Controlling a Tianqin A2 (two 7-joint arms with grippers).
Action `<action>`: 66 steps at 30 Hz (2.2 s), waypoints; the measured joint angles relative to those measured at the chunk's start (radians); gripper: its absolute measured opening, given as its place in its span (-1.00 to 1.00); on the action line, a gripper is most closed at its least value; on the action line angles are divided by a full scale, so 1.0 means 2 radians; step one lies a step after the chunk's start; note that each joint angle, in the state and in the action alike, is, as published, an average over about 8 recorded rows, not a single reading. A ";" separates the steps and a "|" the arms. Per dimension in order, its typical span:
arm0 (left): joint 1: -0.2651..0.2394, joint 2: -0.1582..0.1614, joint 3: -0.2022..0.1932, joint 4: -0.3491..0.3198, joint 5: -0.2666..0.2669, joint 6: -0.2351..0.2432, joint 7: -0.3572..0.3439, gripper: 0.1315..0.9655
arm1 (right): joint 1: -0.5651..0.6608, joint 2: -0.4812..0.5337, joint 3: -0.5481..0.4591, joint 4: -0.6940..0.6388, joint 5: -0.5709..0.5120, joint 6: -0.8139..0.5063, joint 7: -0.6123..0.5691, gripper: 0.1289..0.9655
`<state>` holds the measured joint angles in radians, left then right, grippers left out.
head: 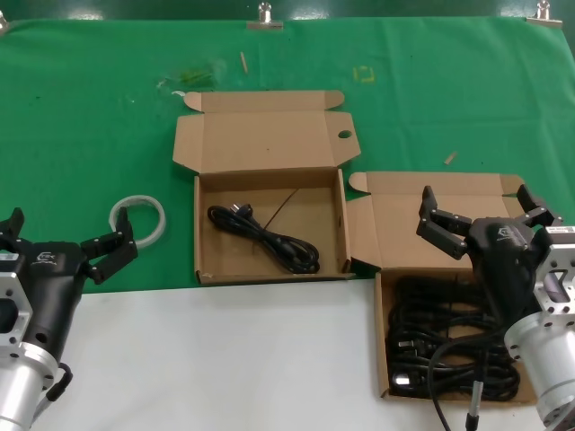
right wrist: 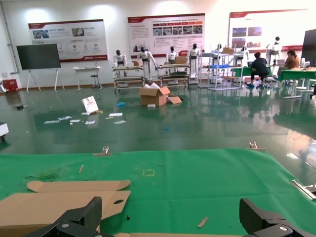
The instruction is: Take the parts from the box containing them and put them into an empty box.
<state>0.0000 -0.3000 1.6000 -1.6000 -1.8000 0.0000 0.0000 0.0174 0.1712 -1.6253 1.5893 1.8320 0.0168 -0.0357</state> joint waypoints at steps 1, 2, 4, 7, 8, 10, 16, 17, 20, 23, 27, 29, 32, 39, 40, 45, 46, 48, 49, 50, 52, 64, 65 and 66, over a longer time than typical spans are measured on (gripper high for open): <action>0.000 0.000 0.000 0.000 0.000 0.000 0.000 1.00 | 0.000 0.000 0.000 0.000 0.000 0.000 0.000 1.00; 0.000 0.000 0.000 0.000 0.000 0.000 0.000 1.00 | 0.000 0.000 0.000 0.000 0.000 0.000 0.000 1.00; 0.000 0.000 0.000 0.000 0.000 0.000 0.000 1.00 | 0.000 0.000 0.000 0.000 0.000 0.000 0.000 1.00; 0.000 0.000 0.000 0.000 0.000 0.000 0.000 1.00 | 0.000 0.000 0.000 0.000 0.000 0.000 0.000 1.00; 0.000 0.000 0.000 0.000 0.000 0.000 0.000 1.00 | 0.000 0.000 0.000 0.000 0.000 0.000 0.000 1.00; 0.000 0.000 0.000 0.000 0.000 0.000 0.000 1.00 | 0.000 0.000 0.000 0.000 0.000 0.000 0.000 1.00; 0.000 0.000 0.000 0.000 0.000 0.000 0.000 1.00 | 0.000 0.000 0.000 0.000 0.000 0.000 0.000 1.00; 0.000 0.000 0.000 0.000 0.000 0.000 0.000 1.00 | 0.000 0.000 0.000 0.000 0.000 0.000 0.000 1.00; 0.000 0.000 0.000 0.000 0.000 0.000 0.000 1.00 | 0.000 0.000 0.000 0.000 0.000 0.000 0.000 1.00; 0.000 0.000 0.000 0.000 0.000 0.000 0.000 1.00 | 0.000 0.000 0.000 0.000 0.000 0.000 0.000 1.00; 0.000 0.000 0.000 0.000 0.000 0.000 0.000 1.00 | 0.000 0.000 0.000 0.000 0.000 0.000 0.000 1.00; 0.000 0.000 0.000 0.000 0.000 0.000 0.000 1.00 | 0.000 0.000 0.000 0.000 0.000 0.000 0.000 1.00; 0.000 0.000 0.000 0.000 0.000 0.000 0.000 1.00 | 0.000 0.000 0.000 0.000 0.000 0.000 0.000 1.00; 0.000 0.000 0.000 0.000 0.000 0.000 0.000 1.00 | 0.000 0.000 0.000 0.000 0.000 0.000 0.000 1.00; 0.000 0.000 0.000 0.000 0.000 0.000 0.000 1.00 | 0.000 0.000 0.000 0.000 0.000 0.000 0.000 1.00; 0.000 0.000 0.000 0.000 0.000 0.000 0.000 1.00 | 0.000 0.000 0.000 0.000 0.000 0.000 0.000 1.00; 0.000 0.000 0.000 0.000 0.000 0.000 0.000 1.00 | 0.000 0.000 0.000 0.000 0.000 0.000 0.000 1.00; 0.000 0.000 0.000 0.000 0.000 0.000 0.000 1.00 | 0.000 0.000 0.000 0.000 0.000 0.000 0.000 1.00; 0.000 0.000 0.000 0.000 0.000 0.000 0.000 1.00 | 0.000 0.000 0.000 0.000 0.000 0.000 0.000 1.00; 0.000 0.000 0.000 0.000 0.000 0.000 0.000 1.00 | 0.000 0.000 0.000 0.000 0.000 0.000 0.000 1.00; 0.000 0.000 0.000 0.000 0.000 0.000 0.000 1.00 | 0.000 0.000 0.000 0.000 0.000 0.000 0.000 1.00; 0.000 0.000 0.000 0.000 0.000 0.000 0.000 1.00 | 0.000 0.000 0.000 0.000 0.000 0.000 0.000 1.00; 0.000 0.000 0.000 0.000 0.000 0.000 0.000 1.00 | 0.000 0.000 0.000 0.000 0.000 0.000 0.000 1.00; 0.000 0.000 0.000 0.000 0.000 0.000 0.000 1.00 | 0.000 0.000 0.000 0.000 0.000 0.000 0.000 1.00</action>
<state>0.0000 -0.3000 1.6000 -1.6000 -1.8000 0.0000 0.0000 0.0174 0.1712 -1.6253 1.5893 1.8320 0.0168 -0.0357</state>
